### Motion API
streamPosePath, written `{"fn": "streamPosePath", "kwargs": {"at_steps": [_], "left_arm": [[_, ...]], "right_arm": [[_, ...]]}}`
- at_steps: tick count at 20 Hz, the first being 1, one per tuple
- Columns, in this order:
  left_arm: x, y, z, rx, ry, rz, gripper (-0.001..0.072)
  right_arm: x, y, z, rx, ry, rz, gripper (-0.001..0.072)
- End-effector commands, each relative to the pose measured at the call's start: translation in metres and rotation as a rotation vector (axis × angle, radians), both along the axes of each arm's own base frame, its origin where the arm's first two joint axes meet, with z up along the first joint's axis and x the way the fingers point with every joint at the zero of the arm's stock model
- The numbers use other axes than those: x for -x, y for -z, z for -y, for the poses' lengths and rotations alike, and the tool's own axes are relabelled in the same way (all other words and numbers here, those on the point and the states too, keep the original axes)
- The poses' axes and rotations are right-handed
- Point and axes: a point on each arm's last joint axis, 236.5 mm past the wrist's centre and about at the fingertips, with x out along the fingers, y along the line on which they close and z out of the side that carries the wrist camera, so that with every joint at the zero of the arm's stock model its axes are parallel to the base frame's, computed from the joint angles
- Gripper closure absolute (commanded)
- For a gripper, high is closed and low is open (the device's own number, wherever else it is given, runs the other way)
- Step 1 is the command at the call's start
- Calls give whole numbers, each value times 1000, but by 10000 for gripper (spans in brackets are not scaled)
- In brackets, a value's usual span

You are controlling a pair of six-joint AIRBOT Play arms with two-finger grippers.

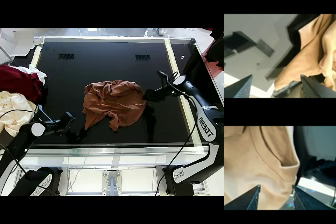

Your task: Fold the shirts.

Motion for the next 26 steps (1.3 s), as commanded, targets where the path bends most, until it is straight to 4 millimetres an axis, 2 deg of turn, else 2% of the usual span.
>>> {"fn": "streamPosePath", "kwargs": {"at_steps": [1,4,8,11,13,14,16,19,24,26], "left_arm": [[4,1,16,64,-10,-3,14],[6,1,22,67,11,-4,14],[5,-1,25,73,14,3,14],[5,-1,25,73,12,7,14],[4,-1,25,73,12,8,14],[4,-1,25,73,12,7,13],[4,-1,25,73,12,8,14],[2,-2,24,73,7,20,14],[-4,-6,24,83,-9,43,14],[-4,-6,24,83,-9,44,14]], "right_arm": [[1,23,-15,14,2,-25,256],[-6,22,-8,16,39,-16,257],[0,17,-10,3,22,-40,256],[-4,-7,-8,5,-20,-16,256],[-12,-22,12,59,-26,18,256],[-12,-23,23,80,-10,12,256],[-2,-14,41,105,6,-39,256],[0,1,45,82,57,-50,256],[-6,25,28,-25,170,-48,257],[-7,31,14,-66,156,-58,256]]}}
